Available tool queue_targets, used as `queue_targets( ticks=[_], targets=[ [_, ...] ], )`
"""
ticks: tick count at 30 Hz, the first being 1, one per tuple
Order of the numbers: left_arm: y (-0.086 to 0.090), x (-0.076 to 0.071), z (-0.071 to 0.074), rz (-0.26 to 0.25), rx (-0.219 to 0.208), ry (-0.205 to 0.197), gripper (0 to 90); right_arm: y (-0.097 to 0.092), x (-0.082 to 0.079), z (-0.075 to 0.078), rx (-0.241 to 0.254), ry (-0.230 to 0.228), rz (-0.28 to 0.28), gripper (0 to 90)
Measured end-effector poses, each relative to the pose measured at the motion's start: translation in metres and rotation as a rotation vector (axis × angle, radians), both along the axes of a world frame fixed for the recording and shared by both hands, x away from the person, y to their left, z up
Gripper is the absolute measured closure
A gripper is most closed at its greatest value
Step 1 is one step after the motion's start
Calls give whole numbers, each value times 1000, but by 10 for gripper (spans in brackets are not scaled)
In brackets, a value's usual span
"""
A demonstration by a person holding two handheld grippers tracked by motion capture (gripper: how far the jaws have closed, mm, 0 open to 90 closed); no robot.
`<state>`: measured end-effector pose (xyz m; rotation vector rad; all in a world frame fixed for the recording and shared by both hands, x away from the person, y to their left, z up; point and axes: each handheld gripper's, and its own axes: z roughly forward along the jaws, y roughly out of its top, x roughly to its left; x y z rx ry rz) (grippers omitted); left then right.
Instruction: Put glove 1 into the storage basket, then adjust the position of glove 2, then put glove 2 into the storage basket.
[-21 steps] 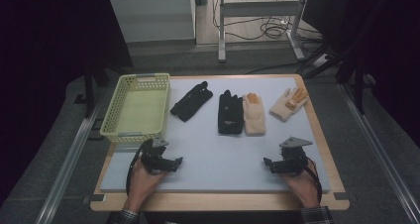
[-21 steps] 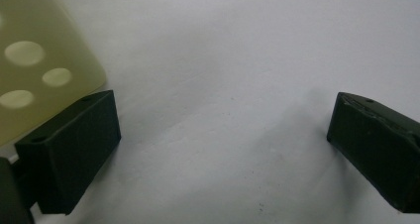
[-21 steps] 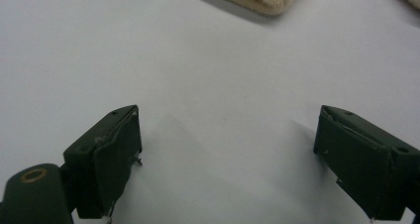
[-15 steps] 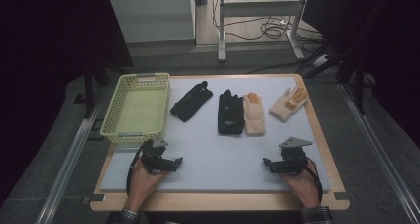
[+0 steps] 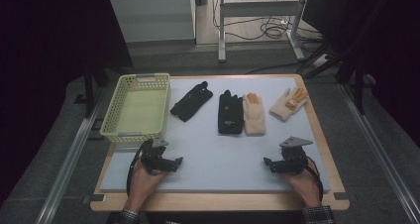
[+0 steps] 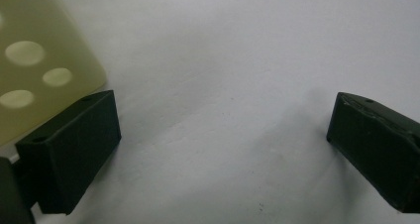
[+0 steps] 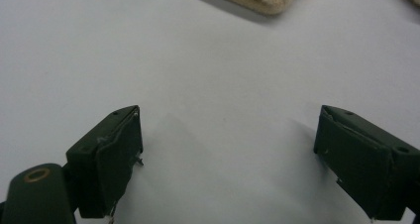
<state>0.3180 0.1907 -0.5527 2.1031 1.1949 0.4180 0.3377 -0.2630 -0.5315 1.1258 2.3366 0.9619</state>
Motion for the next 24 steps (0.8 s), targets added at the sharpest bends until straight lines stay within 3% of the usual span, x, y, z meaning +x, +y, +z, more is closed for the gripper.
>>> queue_targets(
  ticks=[13, 20, 24],
  targets=[
    [0, 0, 0, 0, 0, 0, 5, 2, 1, 2, -3, -4, -5, 132],
    [0, 0, 0, 0, -1, -1, 5, 5, 0, 6, -15, -40, 4, 133],
    [0, 0, 0, 0, 0, -1, 5, 7, 2, 6, -18, -29, 10, 132]
  ],
)
